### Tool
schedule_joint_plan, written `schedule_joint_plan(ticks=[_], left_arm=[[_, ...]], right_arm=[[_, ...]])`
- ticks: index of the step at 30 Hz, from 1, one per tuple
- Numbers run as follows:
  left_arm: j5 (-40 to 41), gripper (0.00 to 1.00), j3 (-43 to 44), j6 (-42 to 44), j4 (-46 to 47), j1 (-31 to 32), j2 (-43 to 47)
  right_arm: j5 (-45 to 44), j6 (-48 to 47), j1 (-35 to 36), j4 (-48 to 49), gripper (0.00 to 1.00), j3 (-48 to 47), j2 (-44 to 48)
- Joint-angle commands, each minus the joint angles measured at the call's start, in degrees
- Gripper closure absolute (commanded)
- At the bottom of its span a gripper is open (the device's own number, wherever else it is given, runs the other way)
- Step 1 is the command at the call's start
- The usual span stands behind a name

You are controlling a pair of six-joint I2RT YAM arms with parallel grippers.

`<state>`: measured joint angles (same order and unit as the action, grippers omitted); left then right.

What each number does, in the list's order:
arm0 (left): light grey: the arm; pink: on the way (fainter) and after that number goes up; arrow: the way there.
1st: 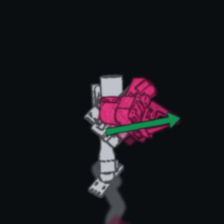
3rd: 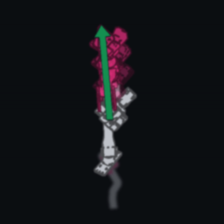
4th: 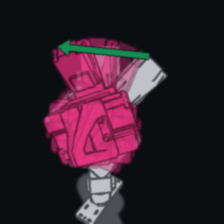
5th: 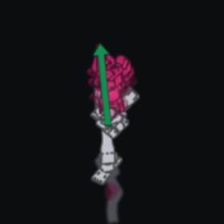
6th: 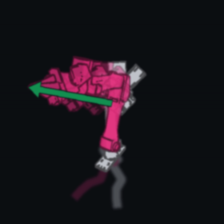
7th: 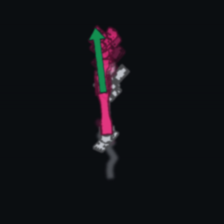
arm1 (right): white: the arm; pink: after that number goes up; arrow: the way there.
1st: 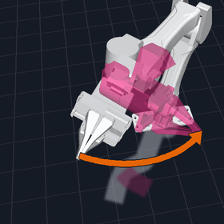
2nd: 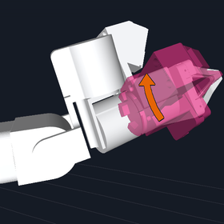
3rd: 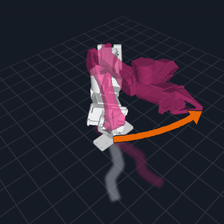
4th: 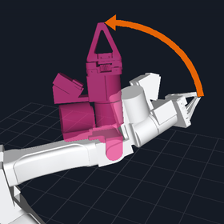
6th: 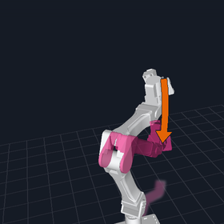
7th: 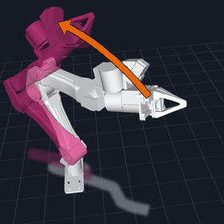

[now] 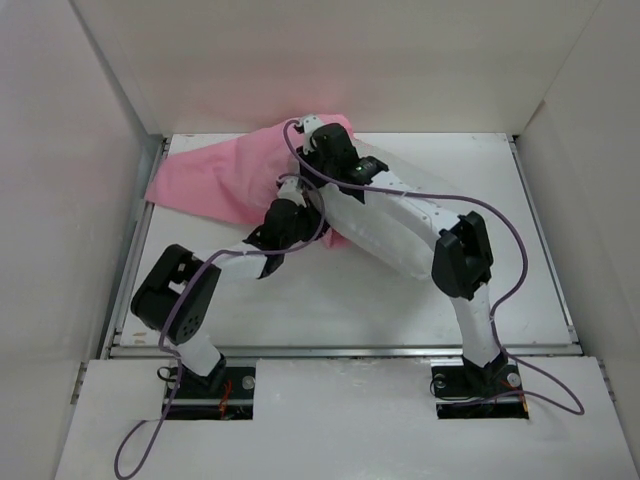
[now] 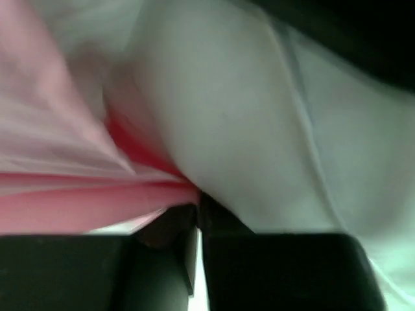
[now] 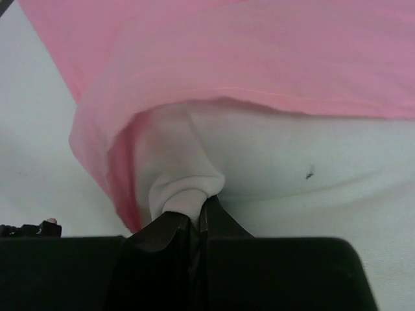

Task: Put the pillow into the pillowcase

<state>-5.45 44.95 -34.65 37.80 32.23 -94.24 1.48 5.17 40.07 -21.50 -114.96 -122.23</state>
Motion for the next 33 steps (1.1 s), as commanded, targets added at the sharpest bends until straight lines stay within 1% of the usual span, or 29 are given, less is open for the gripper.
schedule_joint_plan(ticks=[1,2,4,5,6,7,10,12,13,17,21,22,23,24,25,26,27,29,30,31,32,33], left_arm=[[-22.74,1.00,-1.44,-0.41,3.51,5.92,7.04],[-25.11,1.00,-1.44,0.11,2.98,6.53,8.79],[-27.41,1.00,-0.40,2.04,1.58,7.49,10.56],[-27.94,1.00,0.48,3.09,0.53,8.54,11.87],[-28.64,1.00,1.45,4.06,-1.48,9.08,12.40],[-29.69,1.00,2.33,6.33,-2.29,9.08,12.41],[-35.22,1.00,4.97,7.84,-2.99,10.39,11.89],[-37.51,1.00,7.95,9.69,-5.10,11.01,9.70],[-40.74,1.00,7.96,9.69,-5.11,11.01,8.99],[-42.80,1.00,9.02,8.20,-3.00,11.54,6.27],[-42.72,1.00,9.54,7.58,-3.00,11.54,7.04],[-41.75,0.95,9.54,8.19,-4.39,11.54,7.83],[-37.48,0.87,10.07,9.16,-8.58,11.54,10.28],[-35.52,0.74,10.68,12.21,-11.14,11.54,11.78],[-32.89,0.61,11.90,13.81,-13.87,11.54,13.45],[-29.47,0.54,12.53,15.04,-19.29,11.54,17.21],[-20.56,0.51,13.14,15.66,-22.13,11.54,19.16],[-8.93,0.35,15.76,13.75,-28.71,11.54,22.68],[2.87,0.32,16.74,12.17,-35.80,10.58,25.56],[8.73,0.32,17.79,9.89,-39.09,9.97,26.81],[13.93,0.28,19.37,4.56,-42.25,9.00,27.96],[18.15,0.26,19.91,2.59,-47.16,7.43,30.05]], right_arm=[[9.14,5.03,1.59,18.06,1.00,2.01,-3.71],[9.94,7.03,1.59,20.85,1.00,2.71,-3.71],[13.71,8.62,1.59,24.20,1.00,5.95,-5.03],[14.51,11.24,1.59,26.14,1.00,7.54,-5.73],[14.52,12.92,1.59,30.07,1.00,9.29,-5.73],[15.56,14.24,1.59,31.15,1.00,11.84,-6.52],[18.56,18.46,1.59,36.69,1.00,15.80,-7.84],[17.87,22.14,1.59,38.72,1.00,18.36,-8.37],[17.86,22.77,1.59,39.68,1.00,18.36,-8.37],[22.94,26.11,1.59,44.78,1.00,20.73,-8.99],[24.79,26.12,1.59,45.40,1.00,21.27,-8.38],[26.28,26.12,0.72,45.40,1.00,21.27,-7.67],[27.69,26.12,0.71,44.88,1.00,21.27,-7.15],[30.66,26.12,-0.08,44.88,0.96,21.27,-6.53],[31.48,26.12,-0.87,44.09,0.94,21.27,-5.74],[31.48,25.60,-0.88,43.48,0.94,21.27,-3.65],[31.48,24.72,-1.40,41.99,0.94,21.27,-2.49],[28.24,22.70,-1.40,40.23,0.92,23.02,1.36],[27.27,20.08,-1.92,38.74,0.92,23.54,2.52],[24.65,19.10,-1.93,38.03,0.92,23.55,3.48],[23.67,18.39,-1.93,37.41,0.92,24.94,4.28],[22.97,17.17,-1.93,36.88,0.92,24.96,4.89]])
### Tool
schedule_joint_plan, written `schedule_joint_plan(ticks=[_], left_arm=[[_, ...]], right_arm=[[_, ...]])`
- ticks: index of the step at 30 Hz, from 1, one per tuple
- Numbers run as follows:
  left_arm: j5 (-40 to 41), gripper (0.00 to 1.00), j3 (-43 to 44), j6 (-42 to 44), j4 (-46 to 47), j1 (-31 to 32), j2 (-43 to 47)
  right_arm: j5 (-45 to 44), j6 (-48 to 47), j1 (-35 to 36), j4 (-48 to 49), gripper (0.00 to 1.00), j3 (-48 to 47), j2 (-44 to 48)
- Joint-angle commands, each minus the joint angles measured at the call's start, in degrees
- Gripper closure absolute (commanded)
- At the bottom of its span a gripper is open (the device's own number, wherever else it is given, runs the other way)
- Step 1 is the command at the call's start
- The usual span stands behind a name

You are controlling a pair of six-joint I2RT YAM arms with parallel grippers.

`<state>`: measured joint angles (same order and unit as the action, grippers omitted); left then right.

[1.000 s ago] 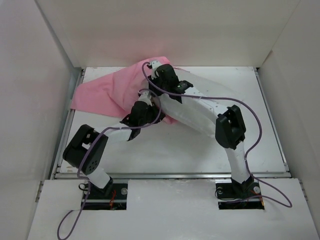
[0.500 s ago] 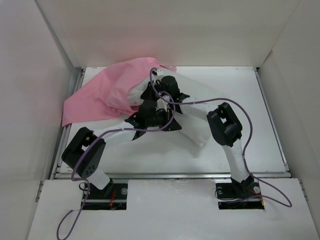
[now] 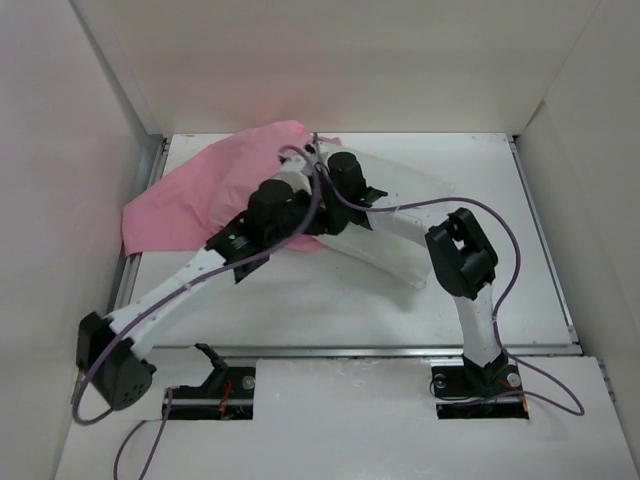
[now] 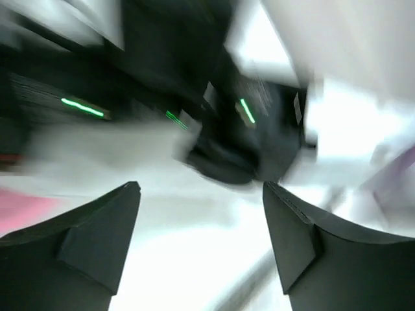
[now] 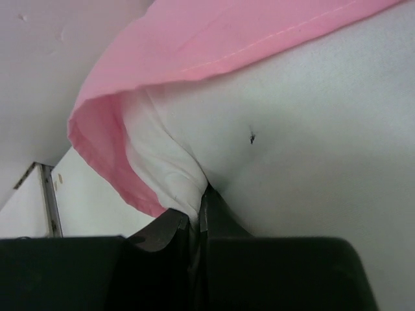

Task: Put the pillow into the pillowcase

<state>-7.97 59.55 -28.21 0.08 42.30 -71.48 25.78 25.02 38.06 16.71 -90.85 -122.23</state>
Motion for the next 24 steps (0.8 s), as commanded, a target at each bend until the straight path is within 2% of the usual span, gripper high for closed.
schedule_joint_plan(ticks=[1,3,5,7,12,17,24], left_arm=[[29.15,0.24,5.31,-5.53,-11.57,-3.27,8.11],[34.75,0.24,6.80,-8.52,-14.83,-5.03,8.64],[38.02,0.29,7.86,-9.32,-19.14,-8.54,7.33],[37.50,0.29,9.17,-9.32,-20.99,-11.44,3.66],[33.02,0.29,12.16,-0.91,-20.47,-13.21,-4.53],[38.02,0.29,17.61,0.61,-25.64,-13.82,-11.83],[44.53,0.48,22.00,-2.12,-29.69,-14.35,-16.40]], right_arm=[[-1.35,-3.21,0.08,-2.20,0.92,1.46,5.60],[-1.87,-3.83,0.08,-2.73,0.94,1.99,5.60],[-2.66,-3.83,0.08,-3.35,0.95,2.60,6.13],[-3.98,-3.83,0.08,-3.35,0.95,3.13,6.74],[-6.35,-4.88,0.08,-3.97,0.96,3.66,7.27],[-8.11,-4.89,0.08,-4.58,0.96,3.66,7.89],[-8.11,-4.89,0.08,-5.11,0.96,3.66,7.89]])
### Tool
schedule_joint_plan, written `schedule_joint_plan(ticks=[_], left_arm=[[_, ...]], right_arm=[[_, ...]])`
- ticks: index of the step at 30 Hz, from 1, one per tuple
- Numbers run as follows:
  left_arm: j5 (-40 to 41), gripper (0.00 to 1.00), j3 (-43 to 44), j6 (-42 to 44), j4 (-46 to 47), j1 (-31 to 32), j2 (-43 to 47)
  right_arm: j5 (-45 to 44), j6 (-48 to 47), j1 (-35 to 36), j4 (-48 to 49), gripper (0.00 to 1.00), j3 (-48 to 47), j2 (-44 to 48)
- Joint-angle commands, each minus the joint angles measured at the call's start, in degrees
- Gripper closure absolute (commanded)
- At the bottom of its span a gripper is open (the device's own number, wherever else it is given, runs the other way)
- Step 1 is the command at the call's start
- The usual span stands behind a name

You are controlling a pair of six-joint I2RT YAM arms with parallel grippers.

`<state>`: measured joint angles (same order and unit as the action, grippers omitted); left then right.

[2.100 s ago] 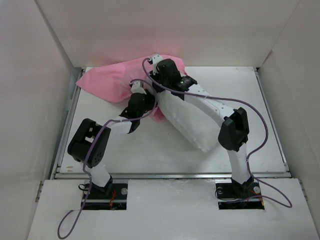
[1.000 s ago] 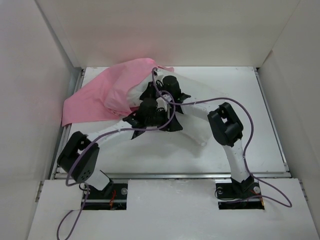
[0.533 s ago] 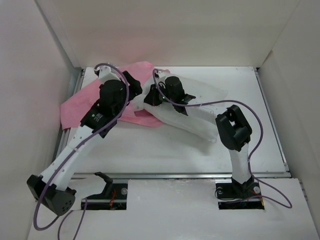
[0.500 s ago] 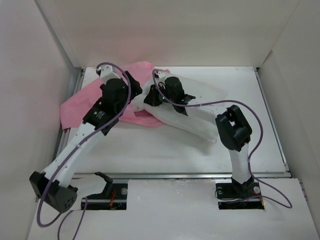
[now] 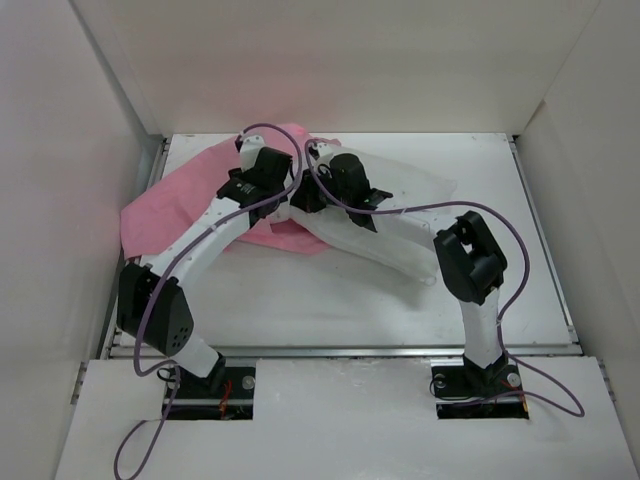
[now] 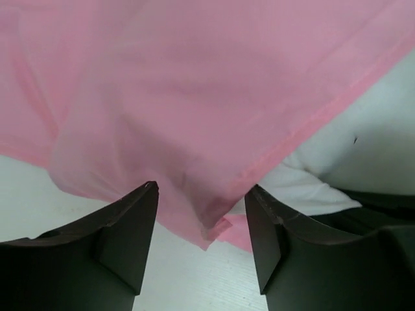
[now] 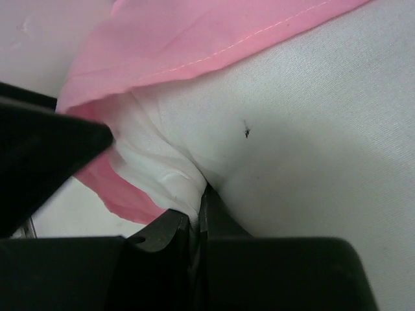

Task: Put the pillow into the pillowcase

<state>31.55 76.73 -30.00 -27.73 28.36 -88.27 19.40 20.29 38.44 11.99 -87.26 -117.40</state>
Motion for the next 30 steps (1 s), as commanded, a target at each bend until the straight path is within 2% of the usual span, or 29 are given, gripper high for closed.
schedule_joint_plan(ticks=[1,2,4,8,11,12,13,14,18,21,23,25,28,30], left_arm=[[6.23,0.48,5.36,-0.32,-3.02,-0.41,-0.14],[7.55,0.48,5.36,-1.28,-3.82,-0.41,-0.15],[8.70,0.57,6.15,-1.82,-3.83,-1.02,-0.76],[6.43,0.67,7.29,3.27,-2.08,-1.03,-3.22],[3.35,0.87,7.29,4.68,-0.33,-1.03,-4.62],[1.17,0.98,7.29,5.38,0.30,-1.03,-4.63],[0.10,1.00,7.29,6.35,0.83,-1.03,-4.63],[-1.56,1.00,6.77,7.40,1.70,-1.03,-4.63],[-14.91,1.00,5.98,11.89,10.12,0.37,1.58],[-24.76,1.00,5.36,13.12,13.39,2.04,5.81],[-33.80,1.00,5.36,14.09,15.15,3.11,7.67],[-38.04,1.00,6.67,14.09,14.20,4.77,8.38],[-37.53,1.00,6.68,12.60,13.49,6.09,8.38],[-42.69,1.00,5.98,11.89,15.50,8.28,7.16]], right_arm=[[-1.73,-0.17,-0.29,-0.91,0.96,0.08,3.06],[-2.25,-0.17,-0.29,-0.91,0.96,0.08,3.06],[-2.26,-0.17,-0.29,-0.91,0.96,0.08,3.06],[-2.26,-0.17,-0.29,-0.91,0.97,0.08,3.06],[-2.26,-0.17,-0.29,-0.91,0.97,0.08,3.06],[-2.26,-0.17,-0.29,-0.91,0.97,-0.45,3.06],[-2.26,-0.17,-0.29,-0.91,0.97,-0.45,3.06],[-1.39,0.44,-0.29,-0.31,1.00,-0.45,2.54],[2.74,6.92,-0.29,6.18,1.00,-1.07,2.01],[6.78,13.95,-0.29,17.77,1.00,-0.46,0.26],[8.72,22.83,-0.29,29.46,1.00,0.07,-0.89],[6.89,28.02,0.24,36.75,1.00,0.60,-1.78],[0.13,30.85,0.24,38.10,1.00,-0.01,-3.09],[-1.64,35.49,0.76,43.35,1.00,-1.67,-5.01]])
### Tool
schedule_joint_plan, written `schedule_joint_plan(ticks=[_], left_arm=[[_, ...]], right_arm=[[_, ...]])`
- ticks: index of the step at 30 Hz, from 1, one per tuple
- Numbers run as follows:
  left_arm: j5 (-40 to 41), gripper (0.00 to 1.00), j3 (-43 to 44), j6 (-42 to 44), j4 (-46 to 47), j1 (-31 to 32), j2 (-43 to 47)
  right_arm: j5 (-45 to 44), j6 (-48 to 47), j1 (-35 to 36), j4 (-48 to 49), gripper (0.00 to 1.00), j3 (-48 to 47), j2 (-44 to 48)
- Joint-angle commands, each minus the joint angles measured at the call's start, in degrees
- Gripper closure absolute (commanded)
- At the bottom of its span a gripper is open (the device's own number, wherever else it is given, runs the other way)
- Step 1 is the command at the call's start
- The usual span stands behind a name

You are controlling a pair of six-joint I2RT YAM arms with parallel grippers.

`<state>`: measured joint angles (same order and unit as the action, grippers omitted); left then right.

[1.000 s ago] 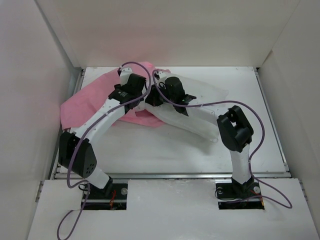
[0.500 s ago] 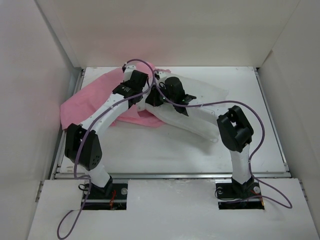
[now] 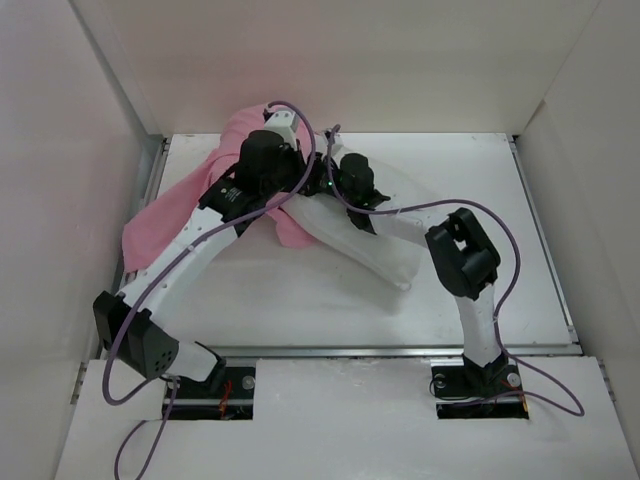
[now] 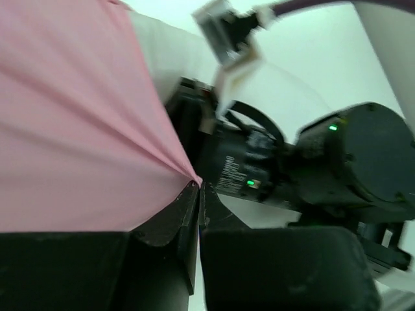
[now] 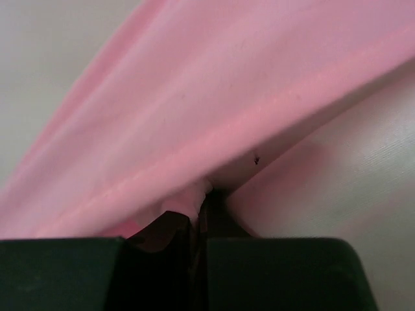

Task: Put the pillow into the pillowcase

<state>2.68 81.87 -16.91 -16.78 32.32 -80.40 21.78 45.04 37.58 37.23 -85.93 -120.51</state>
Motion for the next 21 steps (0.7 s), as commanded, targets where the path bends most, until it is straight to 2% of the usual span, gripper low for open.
schedule_joint_plan(ticks=[1,5,10,12,13,16,18,21], left_arm=[[-15.58,1.00,0.84,-1.90,4.56,4.33,-0.72],[-22.44,1.00,1.89,-4.01,5.09,6.88,-7.64],[-27.01,1.00,-0.38,-6.91,8.94,12.32,-6.88],[-27.02,1.00,-1.27,-6.39,9.57,14.08,-5.65],[-25.11,1.00,-1.27,-5.69,7.13,15.92,-5.12],[-24.30,1.00,-0.57,-4.37,2.38,16.55,-3.72],[-22.19,1.00,-2.49,-4.36,2.36,16.55,-3.10],[-21.67,1.00,-6.27,-6.90,6.04,15.68,-1.96]], right_arm=[[-4.03,10.77,1.62,18.14,1.00,-3.54,-1.92],[-13.05,15.95,2.85,21.30,1.00,-3.54,-3.07],[-28.08,18.24,1.98,18.33,1.00,-2.22,-1.92],[-28.11,18.77,0.65,14.55,1.00,-4.85,-2.97],[-28.72,21.90,0.04,10.79,1.00,-5.56,-3.94],[-26.80,28.76,-2.59,13.45,1.00,-4.61,-5.43],[-22.15,28.79,-3.83,17.07,1.00,-2.24,-6.14],[-17.32,23.80,-4.45,16.04,1.00,-0.47,-4.04]])
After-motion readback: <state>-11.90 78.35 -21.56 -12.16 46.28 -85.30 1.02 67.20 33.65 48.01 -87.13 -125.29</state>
